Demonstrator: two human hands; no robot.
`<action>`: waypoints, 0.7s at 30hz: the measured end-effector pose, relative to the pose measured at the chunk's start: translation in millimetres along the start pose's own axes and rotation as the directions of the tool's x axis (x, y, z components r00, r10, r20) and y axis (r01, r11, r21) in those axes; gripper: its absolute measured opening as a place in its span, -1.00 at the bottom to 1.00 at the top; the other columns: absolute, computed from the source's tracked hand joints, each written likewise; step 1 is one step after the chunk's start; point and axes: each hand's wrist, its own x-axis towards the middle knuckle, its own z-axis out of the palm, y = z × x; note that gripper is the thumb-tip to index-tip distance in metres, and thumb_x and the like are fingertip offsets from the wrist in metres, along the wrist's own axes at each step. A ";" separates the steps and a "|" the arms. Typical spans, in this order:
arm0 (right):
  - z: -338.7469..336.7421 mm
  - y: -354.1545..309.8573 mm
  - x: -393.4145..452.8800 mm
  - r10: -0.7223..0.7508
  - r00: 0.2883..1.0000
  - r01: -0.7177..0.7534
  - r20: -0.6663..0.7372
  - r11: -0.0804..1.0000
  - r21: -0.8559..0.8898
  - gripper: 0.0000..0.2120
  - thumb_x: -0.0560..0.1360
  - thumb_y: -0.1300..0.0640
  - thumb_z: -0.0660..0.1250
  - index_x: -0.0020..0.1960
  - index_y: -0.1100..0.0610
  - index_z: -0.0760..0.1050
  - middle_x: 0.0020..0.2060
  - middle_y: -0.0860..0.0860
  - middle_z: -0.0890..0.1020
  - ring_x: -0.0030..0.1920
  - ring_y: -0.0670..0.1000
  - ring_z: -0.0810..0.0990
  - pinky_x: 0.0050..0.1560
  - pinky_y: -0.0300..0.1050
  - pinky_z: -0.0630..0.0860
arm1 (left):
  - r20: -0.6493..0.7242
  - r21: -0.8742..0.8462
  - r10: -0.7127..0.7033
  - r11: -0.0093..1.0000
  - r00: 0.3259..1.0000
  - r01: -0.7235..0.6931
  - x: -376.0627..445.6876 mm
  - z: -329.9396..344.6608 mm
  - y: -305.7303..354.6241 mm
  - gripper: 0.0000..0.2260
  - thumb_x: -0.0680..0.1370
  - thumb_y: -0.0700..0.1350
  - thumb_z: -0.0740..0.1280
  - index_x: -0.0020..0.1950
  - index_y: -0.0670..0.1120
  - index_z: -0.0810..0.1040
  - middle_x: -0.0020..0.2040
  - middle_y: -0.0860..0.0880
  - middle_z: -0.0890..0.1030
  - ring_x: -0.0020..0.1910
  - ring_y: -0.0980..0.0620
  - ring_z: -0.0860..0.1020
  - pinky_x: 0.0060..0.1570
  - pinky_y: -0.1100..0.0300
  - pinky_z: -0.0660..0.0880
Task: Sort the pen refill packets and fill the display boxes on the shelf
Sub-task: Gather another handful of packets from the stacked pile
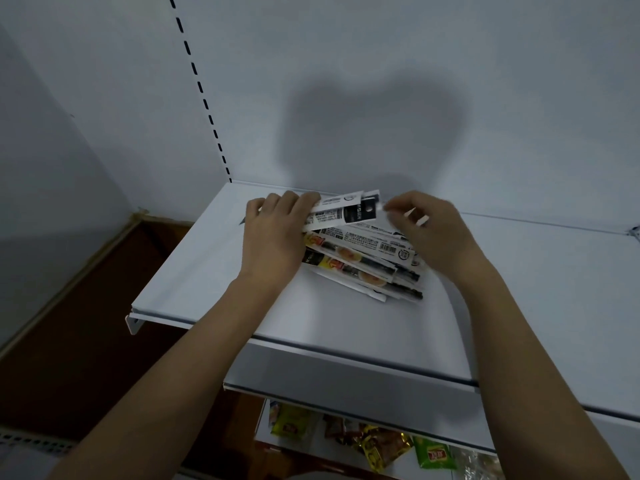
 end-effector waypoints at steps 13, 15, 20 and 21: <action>3.1 -11.1 -2.5 -0.010 0.996 -0.010 0.090 0.975 0.220 -0.72 0.43 0.36 0.39 -0.12 -0.04 0.61 -0.21 -0.15 0.69 -0.15 -0.12 0.66 -0.05 -0.08 0.63 | -0.055 -0.024 0.248 0.968 0.967 -0.250 7.9 -1.9 13.5 -0.62 0.41 -0.28 0.35 0.22 -0.12 0.47 0.07 -0.15 0.57 -0.06 -0.13 0.44 -0.23 0.02 0.41; 3.6 -9.3 -3.0 -0.068 0.983 0.014 0.171 0.953 0.303 -0.82 0.36 0.17 0.50 -0.07 -0.01 0.63 -0.15 -0.06 0.71 -0.07 0.00 0.70 0.03 0.03 0.63 | -0.022 0.015 0.282 0.959 0.959 -0.282 10.9 -3.0 17.4 -0.59 0.42 -0.27 0.37 0.26 -0.11 0.46 0.10 -0.14 0.58 0.02 -0.15 0.42 -0.19 -0.02 0.41; -2.1 -6.5 -7.9 -0.165 0.964 0.047 0.210 0.880 0.472 -0.78 0.47 0.40 0.41 0.08 0.21 0.63 -0.05 0.06 0.72 -0.03 0.04 0.70 -0.01 -0.09 0.61 | 0.118 0.134 0.291 0.943 0.949 -0.306 18.1 -20.6 24.9 -0.60 0.51 0.12 0.37 0.24 -0.09 0.49 -0.10 -0.07 0.56 -0.18 -0.12 0.48 -0.15 0.03 0.32; -2.0 -10.1 -9.6 -0.146 0.962 0.007 0.231 0.859 0.511 -0.80 0.49 0.42 0.39 0.08 0.25 0.61 -0.07 0.07 0.72 -0.05 0.04 0.70 -0.04 -0.13 0.60 | 0.138 0.145 0.286 0.941 0.948 -0.305 17.6 -23.3 26.0 -0.59 0.49 0.16 0.37 0.18 -0.09 0.51 -0.14 -0.06 0.56 -0.23 -0.12 0.49 -0.18 0.05 0.32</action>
